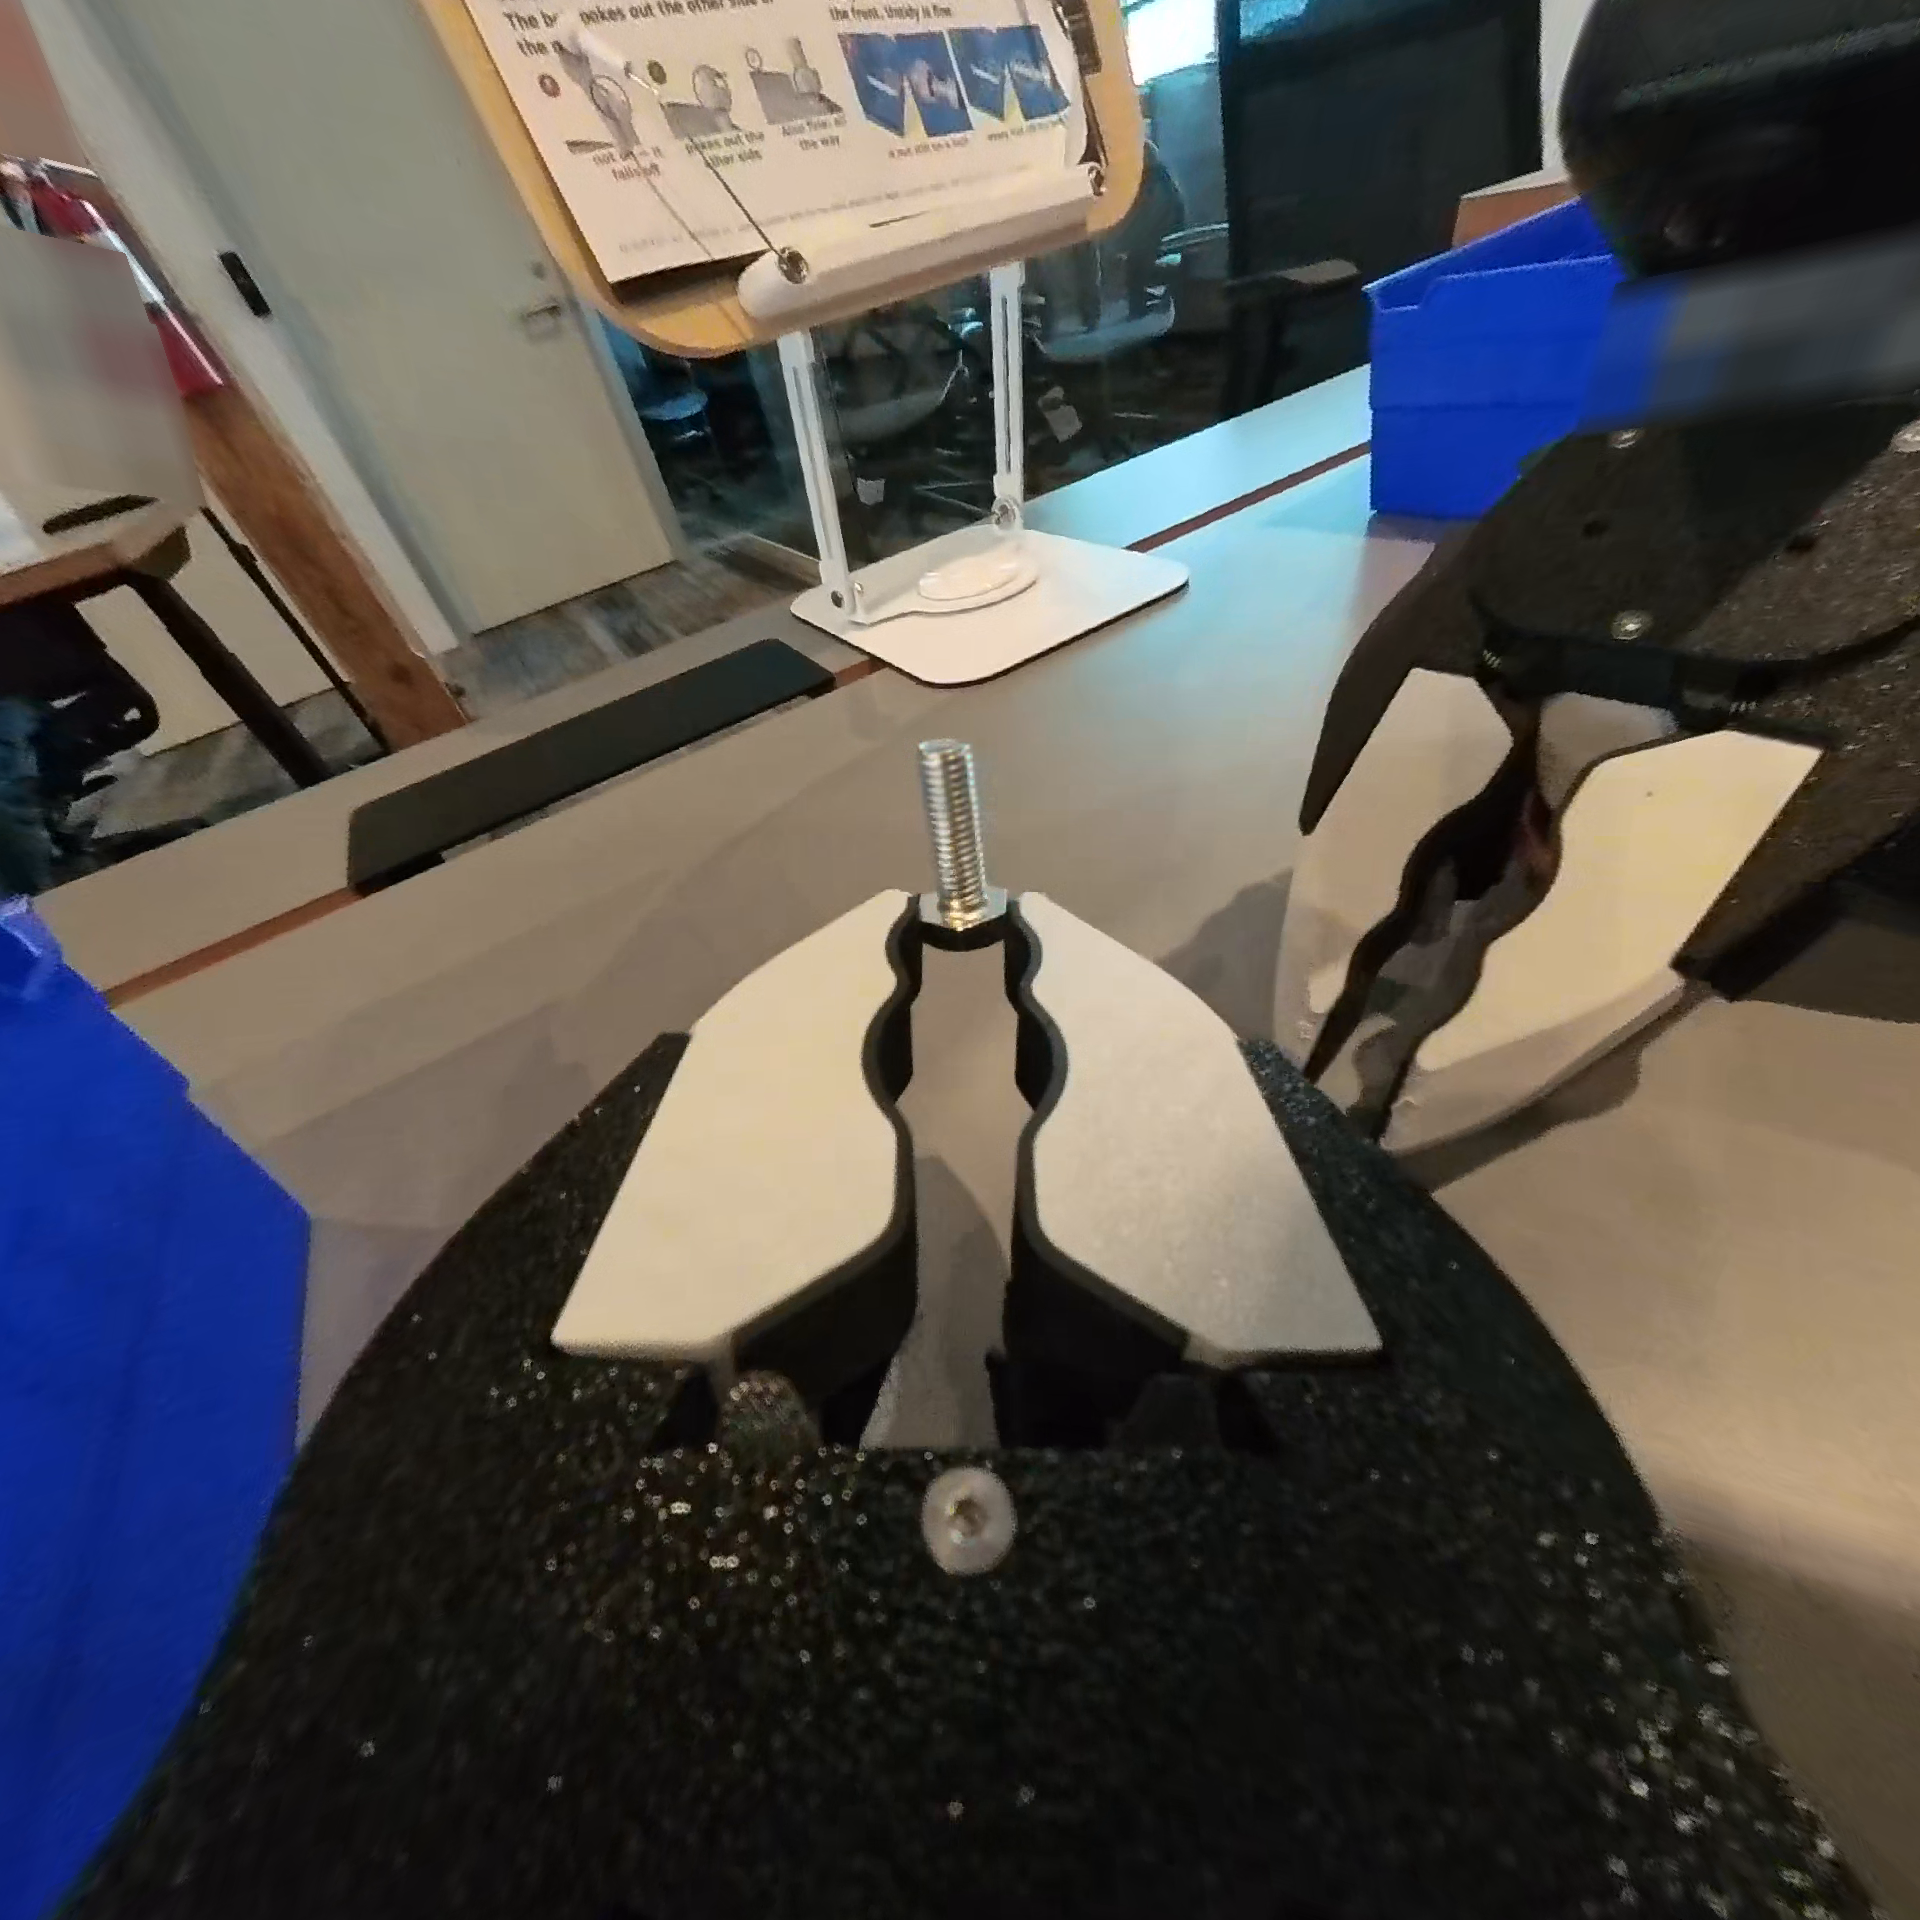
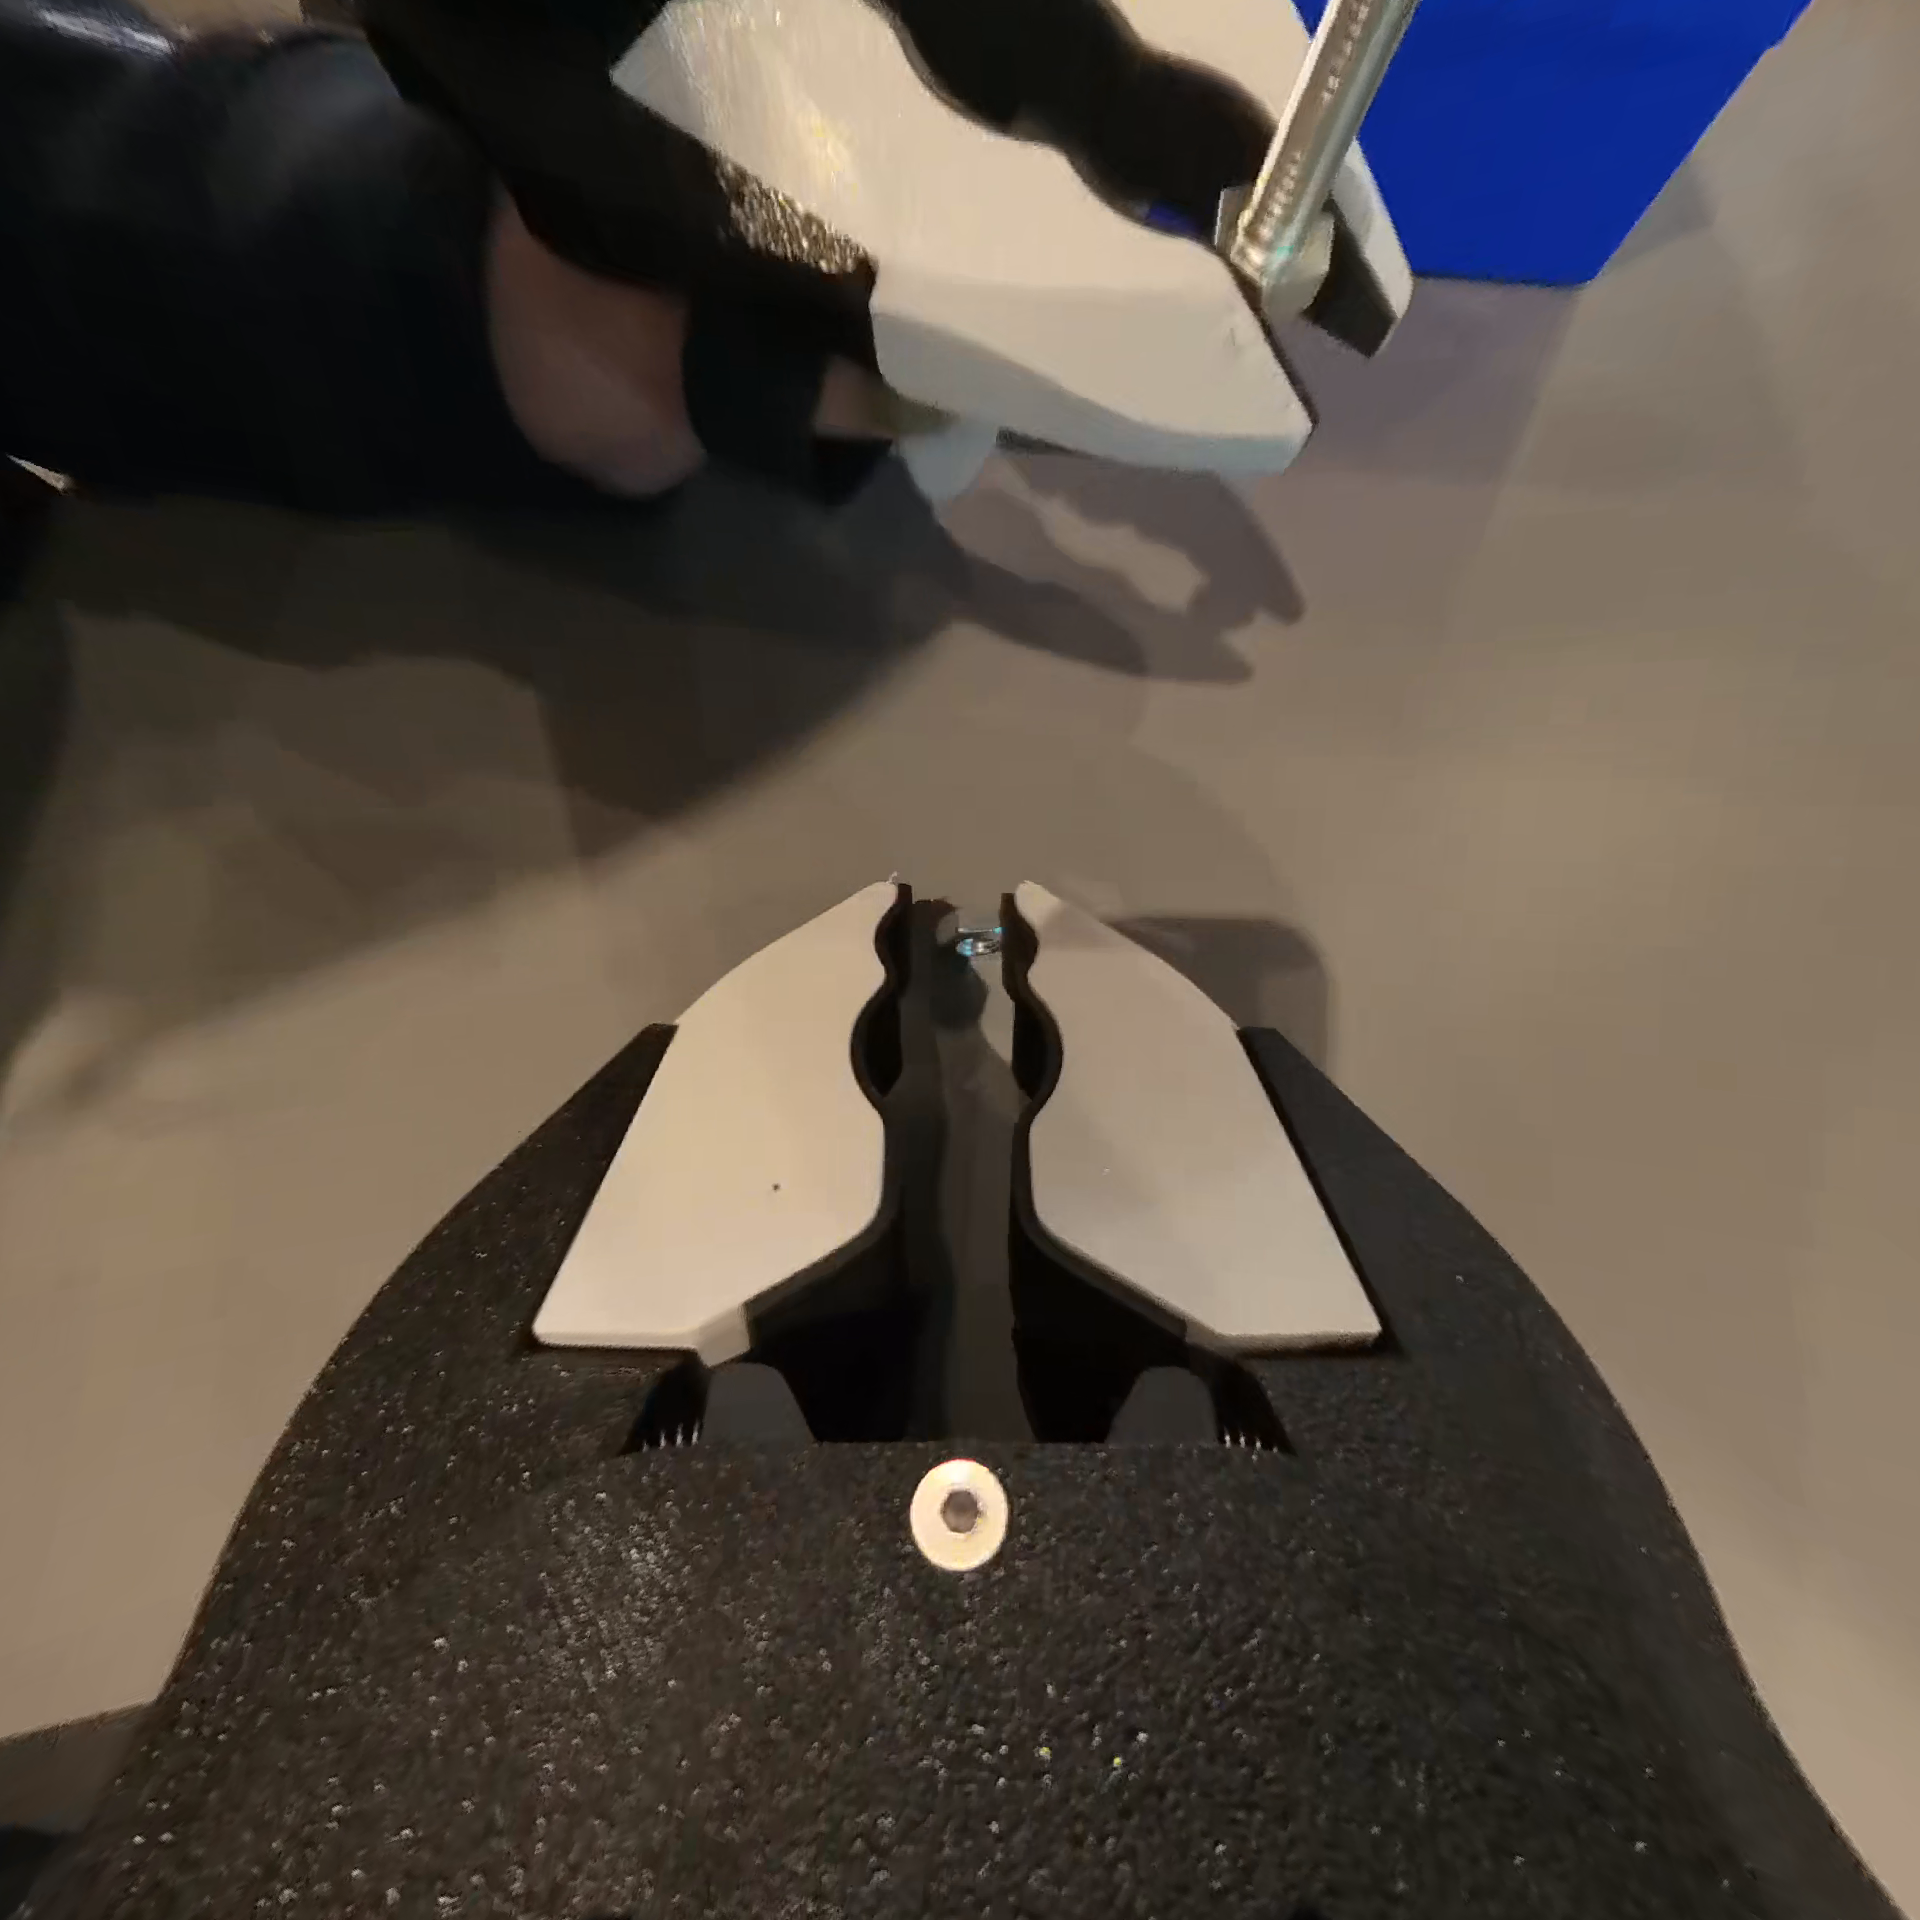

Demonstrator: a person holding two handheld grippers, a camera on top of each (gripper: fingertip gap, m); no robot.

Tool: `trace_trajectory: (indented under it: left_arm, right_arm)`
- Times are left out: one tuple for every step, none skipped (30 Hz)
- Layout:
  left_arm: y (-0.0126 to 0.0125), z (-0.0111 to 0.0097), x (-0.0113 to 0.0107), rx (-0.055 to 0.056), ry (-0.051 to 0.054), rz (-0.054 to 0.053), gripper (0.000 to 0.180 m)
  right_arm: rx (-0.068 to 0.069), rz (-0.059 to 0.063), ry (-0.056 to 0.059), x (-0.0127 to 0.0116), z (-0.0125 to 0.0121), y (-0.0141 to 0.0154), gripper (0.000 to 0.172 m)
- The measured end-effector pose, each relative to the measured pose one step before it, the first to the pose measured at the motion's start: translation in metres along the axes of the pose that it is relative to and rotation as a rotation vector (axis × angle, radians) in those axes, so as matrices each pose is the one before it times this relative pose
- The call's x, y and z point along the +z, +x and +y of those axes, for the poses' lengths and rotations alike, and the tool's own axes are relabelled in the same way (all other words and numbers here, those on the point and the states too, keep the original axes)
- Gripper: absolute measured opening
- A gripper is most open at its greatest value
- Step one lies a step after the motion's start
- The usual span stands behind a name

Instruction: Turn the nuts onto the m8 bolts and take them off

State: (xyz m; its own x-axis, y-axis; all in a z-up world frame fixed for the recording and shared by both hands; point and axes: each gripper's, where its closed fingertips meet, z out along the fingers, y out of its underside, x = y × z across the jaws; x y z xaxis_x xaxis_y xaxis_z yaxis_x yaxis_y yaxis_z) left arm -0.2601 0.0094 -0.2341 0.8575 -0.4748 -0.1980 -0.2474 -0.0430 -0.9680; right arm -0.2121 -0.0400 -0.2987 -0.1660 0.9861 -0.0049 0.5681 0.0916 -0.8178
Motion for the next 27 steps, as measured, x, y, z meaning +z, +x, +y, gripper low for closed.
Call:
trace_trajectory:
  left_arm:
    - [0.0001, 0.00001, 0.00027, 0.006, 0.0001, -0.0012, 0.015]
    - [0.00067, 0.0003, 0.00047, 0.0078, -0.0022, 0.0021, 0.015]
    - [0.0008, 0.00038, 0.00047, 0.0089, -0.0025, 0.0018, 0.014]
    - [0.00063, 0.00025, 0.00032, 0.0089, -0.0026, -0.0006, 0.014]
    - [0.00071, 0.00039, 0.00043, 0.0071, -0.0034, 0.0014, 0.014]
    - [0.00094, 0.00054, 0.00049, 0.0049, -0.0045, 0.0033, 0.015]
    - [0.00014, 0.00027, 0.00028, 0.0037, -0.0022, -0.0015, 0.014]
    - [0.00041, 0.0001, 0.00016, 0.0027, -0.0012, 0.0012, 0.014]
    - [0.00071, 0.00036, 0.00039, 0.0025, -0.0035, 0.0043, 0.014]
    - [0.00088, 0.00046, 0.0005, 0.0042, -0.0038, 0.0032, 0.014]
    - [0.00083, 0.00039, 0.00048, 0.0062, -0.0035, 0.0029, 0.015]
    - [0.0011, 0.00033, 0.00058, 0.0073, -0.0031, 0.0031, 0.014]
    - [0.00071, 0.00007, 0.00024, 0.0067, -0.0017, 0.0009, 0.014]
    - [0.00053, -0.00021, 0.0, 0.0044, 0.0017, 0.0003, 0.014]
    - [0.00015, -0.00063, -0.00027, 0.0005, 0.0045, 0.0, 0.014]
    - [-0.00023, -0.00063, -0.00032, -0.003, 0.0045, 0.0005, 0.014]
    - [-0.00027, -0.00019, -0.00015, -0.0044, 0.0017, 0.0007, 0.014]
    - [-0.00005, -0.00001, -0.00009, -0.0025, 0.0003, 0.0014, 0.014]
    - [0.00036, -0.00019, -0.00002, 0.0009, 0.0005, 0.0024, 0.014]
    - [0.00055, -0.00008, 0.00006, 0.0033, 0.0004, 0.0025, 0.014]
    - [0.00084, -0.0001, 0.00003, 0.0039, 0.0008, 0.0029, 0.014]
    - [0.00076, -0.0003, 0.00014, 0.0028, 0.0011, 0.0035, 0.014]
    - [0.00051, 0.00003, 0.00028, 0.0014, -0.0008, 0.0017, 0.015]
    - [0.00011, -0.00021, 0.00071, -0.0017, -0.0004, -0.0007, 0.014]
    - [-0.00024, -0.00063, 0.00127, -0.0106, 0.0002, -0.0031, 0.014]
    - [-0.00015, -0.00155, 0.00249, -0.0208, 0.0036, -0.0041, 0.015]
    - [0.00119, -0.00329, 0.00398, -0.0269, 0.0129, 0.0021, 0.014]
  right_arm:
    - [-0.0013, -0.0022, 0.0048, -0.00008, -0.00045, -0.00056, 0.014]
    - [-0.0034, -0.0014, -0.0051, -0.00015, 0.00137, -0.00038, 0.013]
    - [-0.0032, 0.0057, -0.0023, -0.00178, 0.00107, 0.00056, 0.013]
    - [-0.0006, 0.0095, -0.0041, -0.00227, 0.00156, 0.0017, 0.012]
    - [0.0075, 0.0106, -0.0225, -0.0025, 0.00587, 0.00193, 0.011]
    - [0.012, 0.0099, -0.0315, -0.00163, 0.0067, 0.00254, 0.012]
    - [0.01, 0.0104, -0.0113, -0.00195, 0.00353, 0.00255, 0.012]
    - [0.0044, 0.0011, 0.0159, -0.00159, -0.00141, 0.00064, 0.012]
    - [0.0018, 0.0057, 0.0196, -0.0017, -0.00204, 0.0007, 0.012]
    - [-0.0008, 0.009, 0.0137, -0.00084, -0.00168, 0.00116, 0.013]
    - [-0.0041, 0.0082, 0.0064, 0.0, -0.00088, 0.00072, 0.014]
    - [-0.0068, 0.0099, 0.0005, 0.00043, -0.00051, 0.00093, 0.016]
    - [-0.0066, 0.01, -0.0067, 0.00118, -0.00011, 0.00165, 0.017]
    - [-0.0043, 0.0101, -0.0165, 0.00201, 0.00146, 0.00084, 0.019]
    - [-0.0054, -0.0013, -0.0247, 0.00253, 0.00247, -0.00065, 0.019]
    - [-0.0037, 0.0003, -0.0266, 0.00244, 0.00257, -0.00025, 0.019]
    - [-0.0032, -0.0063, -0.0073, 0.00133, 0.00023, -0.00135, 0.019]
    - [0.0005, -0.0022, 0.0026, 0.00051, -0.00089, -0.00045, 0.019]
    - [0.0022, -0.0038, -0.004, 0.00005, 0.00041, -0.00002, 0.02]
    - [0.0043, -0.0013, -0.0004, 0.00008, 0.00001, 0.00034, 0.021]
    - [0.0038, -0.0007, -0.0008, 0.00022, -0.0001, 0.00027, 0.021]
    - [0.002, -0.0011, -0.0006, -0.00019, -0.00041, 0.00065, 0.02]
    - [0.0015, -0.0013, -0.0016, 0.00082, -0.00017, 0.00031, 0.015]
    - [0.0083, 0.0147, -0.0012, -0.00055, -0.00005, 0.00243, 0.014]
    - [0.0116, 0.0161, -0.0006, -0.00022, -0.0001, 0.00258, 0.014]
    - [0.0089, 0.0146, 0.0045, -0.00039, -0.00097, 0.00249, 0.014]
    - [0.0051, 0.0228, 0.0163, -0.00184, -0.00148, 0.00406, 0.014]
